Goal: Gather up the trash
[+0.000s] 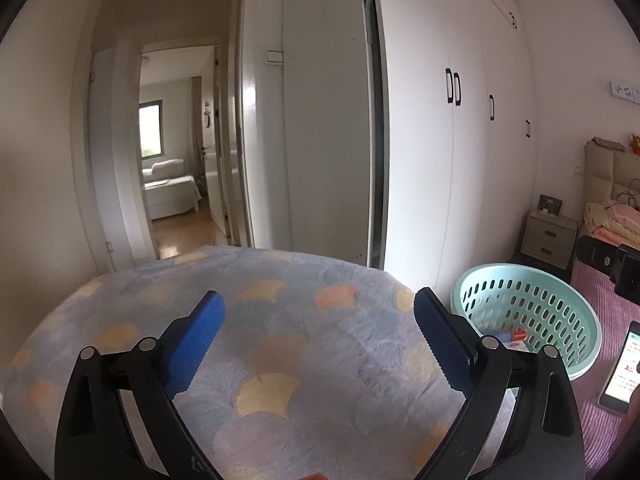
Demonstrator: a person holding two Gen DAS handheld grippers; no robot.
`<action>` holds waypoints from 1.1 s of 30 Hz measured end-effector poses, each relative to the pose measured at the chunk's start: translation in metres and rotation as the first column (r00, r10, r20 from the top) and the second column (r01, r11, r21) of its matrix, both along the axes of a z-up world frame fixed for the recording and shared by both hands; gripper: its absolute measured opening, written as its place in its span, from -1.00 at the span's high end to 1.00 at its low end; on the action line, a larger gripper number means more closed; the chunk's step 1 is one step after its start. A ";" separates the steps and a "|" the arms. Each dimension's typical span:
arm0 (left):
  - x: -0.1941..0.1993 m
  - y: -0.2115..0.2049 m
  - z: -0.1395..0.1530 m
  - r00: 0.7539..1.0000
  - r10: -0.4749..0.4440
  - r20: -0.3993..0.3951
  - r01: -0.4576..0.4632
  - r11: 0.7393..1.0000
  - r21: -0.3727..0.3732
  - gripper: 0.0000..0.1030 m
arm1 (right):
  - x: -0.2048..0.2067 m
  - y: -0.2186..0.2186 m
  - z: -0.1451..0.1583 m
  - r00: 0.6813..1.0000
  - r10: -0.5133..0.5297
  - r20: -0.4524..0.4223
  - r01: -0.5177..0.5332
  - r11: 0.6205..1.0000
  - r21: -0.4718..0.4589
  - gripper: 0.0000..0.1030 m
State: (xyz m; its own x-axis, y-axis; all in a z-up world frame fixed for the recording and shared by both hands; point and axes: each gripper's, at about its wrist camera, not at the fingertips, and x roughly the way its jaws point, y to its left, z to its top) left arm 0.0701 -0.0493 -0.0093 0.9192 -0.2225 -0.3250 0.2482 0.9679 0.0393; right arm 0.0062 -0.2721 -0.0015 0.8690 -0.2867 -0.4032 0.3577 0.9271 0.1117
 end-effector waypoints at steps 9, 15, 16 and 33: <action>0.004 0.004 0.001 1.000 0.000 -0.024 -0.001 1.000 -0.018 -0.85 | 0.003 0.002 -0.005 1.000 -0.020 -0.014 0.019 0.999 -0.035 -0.70; 0.003 0.003 0.000 1.000 -0.010 -0.028 0.010 1.000 -0.014 -0.85 | 0.004 0.005 -0.007 0.999 -0.040 -0.021 0.038 0.997 -0.064 -0.70; 0.004 0.003 0.000 0.999 -0.015 -0.034 0.014 1.000 -0.017 -0.85 | 0.004 0.006 -0.007 0.998 -0.051 -0.025 0.048 0.996 -0.078 -0.70; 0.003 -0.001 -0.001 0.998 -0.044 -0.043 0.044 0.999 -0.009 -0.85 | 0.004 0.001 -0.009 0.999 -0.030 -0.027 0.029 0.999 -0.035 -0.70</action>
State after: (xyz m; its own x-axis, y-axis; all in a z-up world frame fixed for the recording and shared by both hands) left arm 0.0728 -0.0507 -0.0107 0.8936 -0.2653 -0.3621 0.2918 0.9563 0.0197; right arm 0.0102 -0.2712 -0.0103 0.8485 -0.3268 -0.4161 0.3879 0.9191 0.0690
